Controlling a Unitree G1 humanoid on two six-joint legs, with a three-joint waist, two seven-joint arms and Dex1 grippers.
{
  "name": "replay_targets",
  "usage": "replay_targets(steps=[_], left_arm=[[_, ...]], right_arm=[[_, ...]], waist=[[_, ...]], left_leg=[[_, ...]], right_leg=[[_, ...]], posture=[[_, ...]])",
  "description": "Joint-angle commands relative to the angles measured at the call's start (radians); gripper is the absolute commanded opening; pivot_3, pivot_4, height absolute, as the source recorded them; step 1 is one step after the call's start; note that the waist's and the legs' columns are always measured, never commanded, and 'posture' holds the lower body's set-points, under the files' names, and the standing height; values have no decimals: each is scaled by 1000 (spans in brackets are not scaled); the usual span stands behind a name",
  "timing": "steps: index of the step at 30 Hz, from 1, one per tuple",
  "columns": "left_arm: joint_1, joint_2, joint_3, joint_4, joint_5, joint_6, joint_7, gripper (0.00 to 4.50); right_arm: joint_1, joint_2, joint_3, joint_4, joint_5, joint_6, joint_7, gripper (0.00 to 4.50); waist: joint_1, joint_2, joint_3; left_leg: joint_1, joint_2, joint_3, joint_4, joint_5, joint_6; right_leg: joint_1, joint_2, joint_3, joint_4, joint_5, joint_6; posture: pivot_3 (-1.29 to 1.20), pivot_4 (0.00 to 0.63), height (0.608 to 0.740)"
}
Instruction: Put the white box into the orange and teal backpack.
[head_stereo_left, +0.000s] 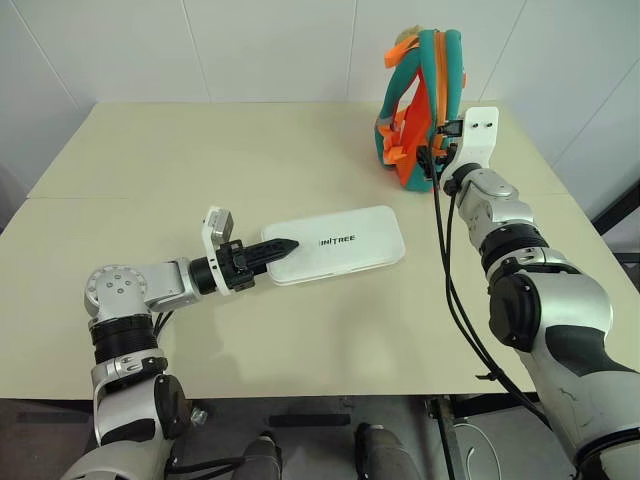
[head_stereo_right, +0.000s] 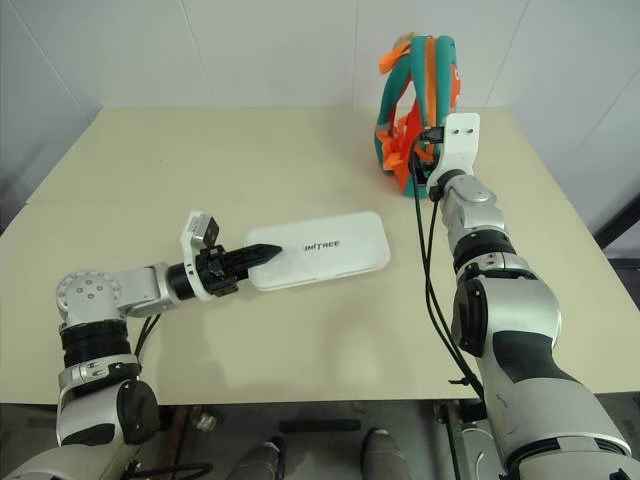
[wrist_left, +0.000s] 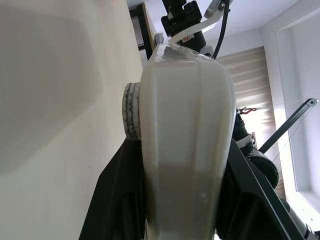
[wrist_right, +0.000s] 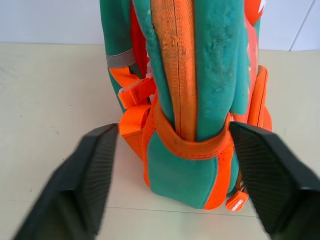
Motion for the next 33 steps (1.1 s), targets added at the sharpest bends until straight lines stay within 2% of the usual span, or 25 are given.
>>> replay_targets(steps=[1, 7, 8, 26, 31, 33], left_arm=[[5, 3, 24, -46, -28, 8, -7, 1252], [10, -1, 31, -57, -27, 13, -4, 1252], [10, -2, 32, -58, -27, 14, -4, 1252], [-12, -17, 6, -40, -14, -4, -14, 1252], [-14, -20, -4, -34, -8, -13, -19, 1252], [-16, -18, -5, -31, -7, -15, -22, 1252]], right_arm=[[-47, 0, -13, -12, -8, -11, -17, 2182], [-50, 3, -13, -12, -25, -12, -20, 139], [-51, 3, -14, -12, -26, -12, -20, 0], [-42, -18, -14, -20, -42, -21, -27, 0], [-45, -25, -11, -15, -38, 49, 22, 0], [-45, -28, -4, -20, -47, 34, 14, 364]], waist=[[0, 0, 0], [-2, 0, 0], [-2, 0, 0], [-1, 0, 0], [-1, 0, 0], [-1, 0, 0]], left_leg=[[0, 0, 0, 0, 0, 0], [0, 0, 0, 0, 0, 0], [0, 0, 0, 0, 0, 0], [0, 0, 0, 0, 0, 0], [0, 0, 0, 0, 0, 0], [0, 0, 0, 0, 0, 0]], right_leg=[[0, 0, 0, 0, 0, 0], [0, 0, 0, 0, 0, 0], [0, 0, 0, 0, 0, 0], [0, 0, 0, 0, 0, 0], [0, 0, 0, 0, 0, 0], [0, 0, 0, 0, 0, 0]], posture=[[0, 150, 740], [0, 150, 740], [0, 150, 740], [0, 150, 740], [0, 150, 740], [0, 150, 740]])
